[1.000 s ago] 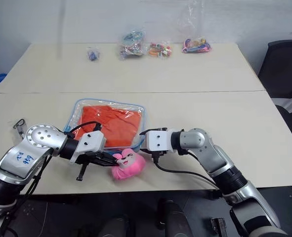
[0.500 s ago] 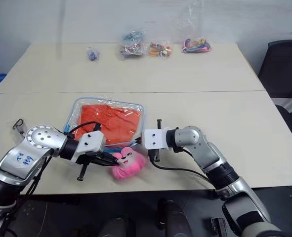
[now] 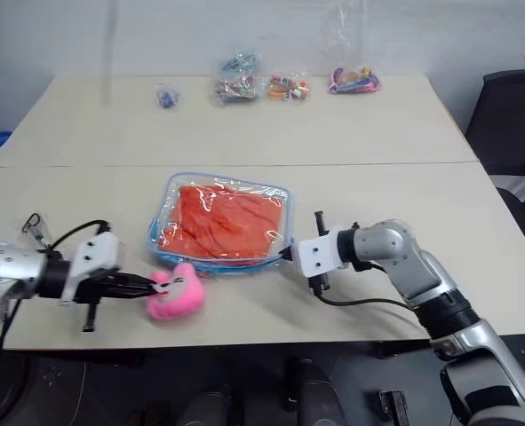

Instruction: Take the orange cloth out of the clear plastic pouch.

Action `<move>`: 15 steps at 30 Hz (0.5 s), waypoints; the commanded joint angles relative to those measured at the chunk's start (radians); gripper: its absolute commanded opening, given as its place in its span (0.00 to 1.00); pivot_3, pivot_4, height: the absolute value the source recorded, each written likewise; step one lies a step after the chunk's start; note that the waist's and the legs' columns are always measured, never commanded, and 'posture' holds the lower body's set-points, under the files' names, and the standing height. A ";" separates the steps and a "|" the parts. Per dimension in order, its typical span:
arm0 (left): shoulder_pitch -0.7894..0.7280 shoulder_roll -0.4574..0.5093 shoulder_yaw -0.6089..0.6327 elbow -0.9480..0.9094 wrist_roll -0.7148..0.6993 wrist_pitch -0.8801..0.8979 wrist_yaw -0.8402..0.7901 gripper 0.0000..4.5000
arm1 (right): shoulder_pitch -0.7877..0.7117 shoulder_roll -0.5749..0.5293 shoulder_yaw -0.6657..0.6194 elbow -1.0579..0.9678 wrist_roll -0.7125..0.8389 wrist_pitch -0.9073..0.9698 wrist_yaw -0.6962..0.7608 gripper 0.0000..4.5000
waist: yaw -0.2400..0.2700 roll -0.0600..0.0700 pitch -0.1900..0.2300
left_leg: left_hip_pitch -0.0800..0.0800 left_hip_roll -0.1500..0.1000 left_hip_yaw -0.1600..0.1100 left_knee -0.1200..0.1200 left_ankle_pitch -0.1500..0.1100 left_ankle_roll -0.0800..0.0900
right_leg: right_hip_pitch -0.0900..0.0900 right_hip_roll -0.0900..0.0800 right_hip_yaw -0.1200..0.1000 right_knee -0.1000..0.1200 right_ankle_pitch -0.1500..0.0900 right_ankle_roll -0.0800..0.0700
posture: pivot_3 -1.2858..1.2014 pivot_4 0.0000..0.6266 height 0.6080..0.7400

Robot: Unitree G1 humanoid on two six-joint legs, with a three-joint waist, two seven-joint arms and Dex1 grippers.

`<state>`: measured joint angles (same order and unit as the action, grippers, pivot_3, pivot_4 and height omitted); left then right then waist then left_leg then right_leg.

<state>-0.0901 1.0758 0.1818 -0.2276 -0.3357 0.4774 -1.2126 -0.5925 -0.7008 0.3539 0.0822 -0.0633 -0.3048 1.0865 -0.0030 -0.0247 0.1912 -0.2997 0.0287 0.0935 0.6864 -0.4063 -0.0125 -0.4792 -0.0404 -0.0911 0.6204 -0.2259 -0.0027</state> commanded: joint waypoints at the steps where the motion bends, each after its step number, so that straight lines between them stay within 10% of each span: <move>1: 0.043 0.045 0.143 0.094 0.000 -0.024 -0.003 0.00 | 0.021 -0.051 -0.063 -0.038 0.042 -0.027 0.025 0.01 | -0.001 0.000 0.000 | 0.000 0.000 0.001 0.000 0.000 0.000 | -0.001 0.000 0.000 0.001 0.000 -0.001 | 0.52 0.24 1.00; 15: -0.004 -0.009 0.103 0.227 0.020 -0.111 0.063 0.00 | 0.066 -0.082 -0.088 -0.084 0.104 -0.016 0.065 0.01 | -0.001 0.000 0.000 | 0.000 0.001 0.002 0.000 -0.001 0.001 | -0.001 -0.001 0.000 0.002 -0.001 -0.001 | 0.52 0.24 1.00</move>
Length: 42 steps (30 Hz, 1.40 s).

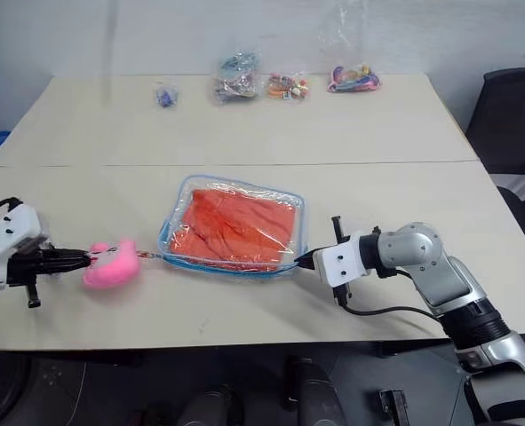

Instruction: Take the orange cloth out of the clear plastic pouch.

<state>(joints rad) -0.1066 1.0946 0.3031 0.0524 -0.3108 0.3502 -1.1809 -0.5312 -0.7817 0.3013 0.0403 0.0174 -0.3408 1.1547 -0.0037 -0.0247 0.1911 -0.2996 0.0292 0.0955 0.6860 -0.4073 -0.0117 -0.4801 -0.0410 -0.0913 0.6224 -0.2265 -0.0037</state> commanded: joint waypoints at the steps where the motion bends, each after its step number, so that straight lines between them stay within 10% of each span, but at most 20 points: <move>1: 0.017 -0.044 -0.026 -0.061 -0.006 0.025 0.043 0.00 | 0.009 -0.002 -0.037 -0.051 0.034 0.038 0.001 0.01 | 0.000 0.000 0.000 | 0.000 0.000 0.000 0.000 0.000 0.000 | 0.000 0.000 0.000 0.001 0.000 0.000 | 0.52 0.24 1.00; 4: 0.023 -0.072 -0.035 -0.083 -0.011 0.063 0.070 0.00 | 0.022 -0.011 -0.042 -0.068 0.043 0.065 0.008 0.01 | 0.001 0.000 0.000 | 0.001 0.000 0.000 0.000 0.000 0.000 | 0.000 0.000 0.000 0.000 0.000 0.000 | 0.52 0.24 1.00; 15: 0.137 -0.071 0.121 -0.123 -0.071 0.119 0.090 0.75 | 0.111 -0.029 -0.136 -0.212 0.123 0.246 -0.018 0.85 | 0.000 0.000 0.000 | 0.002 0.000 0.000 0.000 0.000 -0.001 | 0.000 0.000 0.001 0.000 0.000 0.000 | 0.52 0.24 1.00; 17: 0.121 -0.059 0.201 -0.115 -0.139 0.197 0.085 0.75 | 0.132 -0.023 -0.167 -0.262 0.157 0.319 -0.044 0.99 | 0.001 0.000 0.000 | 0.001 0.000 0.000 0.000 0.000 -0.001 | 0.000 0.000 0.001 0.000 0.000 0.000 | 0.52 0.24 1.00; 24: 0.011 0.048 0.270 -0.147 -0.249 0.314 0.025 0.75 | 0.183 -0.008 -0.259 -0.438 0.342 0.605 -0.111 0.99 | 0.002 0.000 0.000 | 0.001 0.000 -0.001 0.000 0.000 -0.001 | 0.001 0.000 0.000 -0.001 0.000 0.000 | 0.52 0.24 1.00; 34: -0.357 -0.015 -0.407 -0.319 0.138 -0.118 -0.016 0.75 | 0.222 0.003 -0.282 -0.570 0.431 0.777 -0.182 0.99 | 0.009 -0.002 -0.001 | -0.002 -0.002 0.002 0.000 0.000 -0.002 | 0.002 0.002 0.004 0.000 0.000 0.001 | 0.52 0.24 1.00; 42: -0.475 -0.121 -0.543 -0.090 0.321 -0.401 -0.018 0.75 | 0.298 -0.005 -0.311 -0.648 0.433 0.815 -0.221 0.99 | 0.003 -0.002 -0.001 | 0.000 0.001 0.006 0.000 0.000 -0.004 | 0.001 0.010 0.013 0.000 0.001 0.000 | 0.52 0.24 1.00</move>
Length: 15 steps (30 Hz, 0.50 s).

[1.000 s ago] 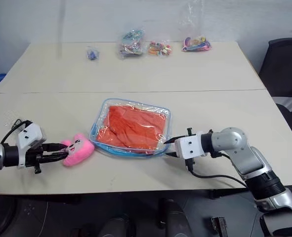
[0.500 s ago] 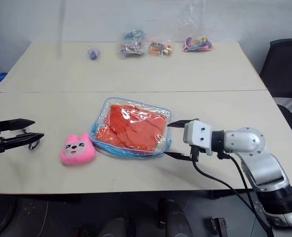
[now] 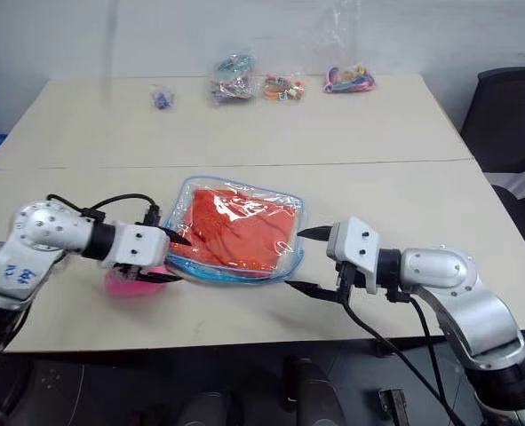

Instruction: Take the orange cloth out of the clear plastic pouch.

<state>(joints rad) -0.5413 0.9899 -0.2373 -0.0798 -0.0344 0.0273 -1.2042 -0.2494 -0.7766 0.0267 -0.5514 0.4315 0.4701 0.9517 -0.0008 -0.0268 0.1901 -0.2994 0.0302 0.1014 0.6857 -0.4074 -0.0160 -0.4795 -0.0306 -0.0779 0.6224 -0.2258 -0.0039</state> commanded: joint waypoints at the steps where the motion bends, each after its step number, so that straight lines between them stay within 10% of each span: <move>1: -0.051 -0.025 -0.007 0.060 0.058 -0.099 0.009 0.75 | 0.022 -0.010 -0.037 -0.061 0.018 0.006 -0.022 0.99 | 0.001 0.000 0.000 | 0.000 0.000 0.000 0.000 0.000 0.000 | 0.000 0.000 0.000 0.000 0.000 0.000 | 0.52 0.24 1.00; 7: -0.090 -0.078 -0.003 0.133 0.083 -0.153 0.014 0.75 | 0.048 -0.012 -0.038 -0.093 0.023 0.014 -0.031 0.99 | 0.000 0.000 0.000 | 0.000 0.000 0.001 0.000 -0.001 0.001 | 0.000 0.000 0.001 0.000 0.000 0.000 | 0.52 0.24 1.00; 15: -0.093 -0.114 0.027 0.130 0.040 -0.102 0.003 0.26 | 0.048 -0.013 -0.040 -0.094 0.020 0.013 -0.036 1.00 | 0.001 0.000 0.000 | 0.000 0.000 0.001 0.000 0.000 0.001 | 0.000 0.000 0.001 0.000 0.000 0.001 | 0.52 0.24 1.00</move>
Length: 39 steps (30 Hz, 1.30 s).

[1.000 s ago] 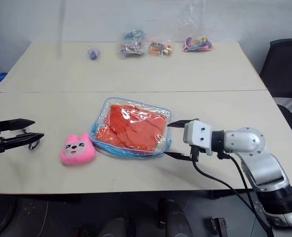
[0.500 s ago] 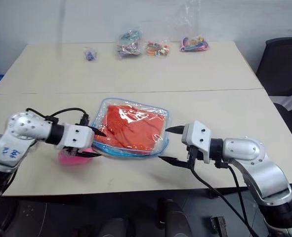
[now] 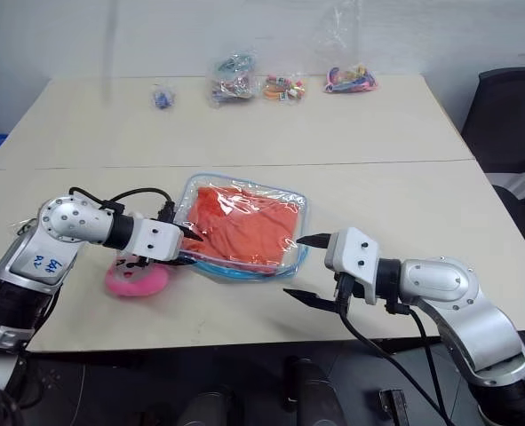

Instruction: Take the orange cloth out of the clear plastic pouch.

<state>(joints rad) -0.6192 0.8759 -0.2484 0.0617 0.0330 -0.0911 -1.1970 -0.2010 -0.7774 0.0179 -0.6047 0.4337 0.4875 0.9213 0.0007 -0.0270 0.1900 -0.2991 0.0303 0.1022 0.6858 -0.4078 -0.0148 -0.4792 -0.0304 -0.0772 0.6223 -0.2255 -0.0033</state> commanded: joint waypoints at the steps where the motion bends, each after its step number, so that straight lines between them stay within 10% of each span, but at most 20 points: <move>1: -0.013 -0.003 0.042 -0.016 -0.037 0.030 -0.006 0.19 | -0.002 -0.012 -0.031 -0.040 0.017 -0.005 -0.006 1.00 | -0.001 0.000 0.000 | 0.000 0.000 0.000 0.000 0.000 0.000 | 0.000 0.000 0.000 0.000 0.000 0.000 | 0.52 0.24 1.00; 4: 0.005 -0.026 0.068 -0.073 -0.105 0.163 -0.002 0.01 | -0.007 -0.010 -0.030 -0.039 0.016 -0.008 -0.007 1.00 | -0.001 0.000 0.000 | 0.000 0.000 0.000 0.000 0.000 0.000 | 0.000 0.000 0.000 0.000 0.000 0.000 | 0.52 0.24 1.00; 17: 0.064 -0.209 0.114 -0.328 -0.217 0.705 0.257 0.01 | -0.012 0.001 -0.003 -0.054 0.028 -0.009 -0.021 1.00 | -0.003 -0.001 0.000 | 0.001 0.000 0.000 0.001 0.000 -0.001 | 0.000 0.000 0.002 0.001 0.000 0.000 | 0.52 0.24 1.00; 29: 0.043 -0.280 0.087 -0.394 -0.231 0.763 0.351 0.00 | -0.115 0.108 0.208 0.165 -0.288 -0.136 -0.157 0.09 | -0.004 -0.001 -0.001 | 0.002 0.000 0.001 0.001 0.001 -0.002 | 0.000 0.000 0.003 0.003 0.000 0.000 | 0.52 0.24 1.00; 33: 0.052 -0.276 0.083 -0.400 -0.234 0.761 0.355 0.00 | -0.178 0.150 0.263 0.276 -0.405 -0.214 -0.200 0.09 | -0.003 -0.001 -0.001 | 0.001 0.000 0.001 0.001 0.001 -0.002 | 0.000 -0.001 0.003 0.003 0.000 0.000 | 0.52 0.24 1.00; 39: 0.054 -0.279 0.080 -0.403 -0.233 0.763 0.366 0.00 | -0.193 0.197 0.317 0.344 -0.503 -0.266 -0.220 0.45 | -0.003 -0.001 -0.001 | 0.001 0.000 0.001 0.002 0.001 -0.002 | 0.000 -0.001 0.003 0.003 0.000 0.000 | 0.52 0.24 1.00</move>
<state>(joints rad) -0.5622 0.5951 -0.1755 -0.3027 -0.1918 0.6850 -0.8393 -0.3857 -0.5916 0.3304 -0.2440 -0.0505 0.2438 0.7144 -0.0018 -0.0279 0.1893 -0.2979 0.0305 0.1028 0.6875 -0.4068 -0.0167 -0.4795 -0.0310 -0.0743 0.6254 -0.2253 -0.0032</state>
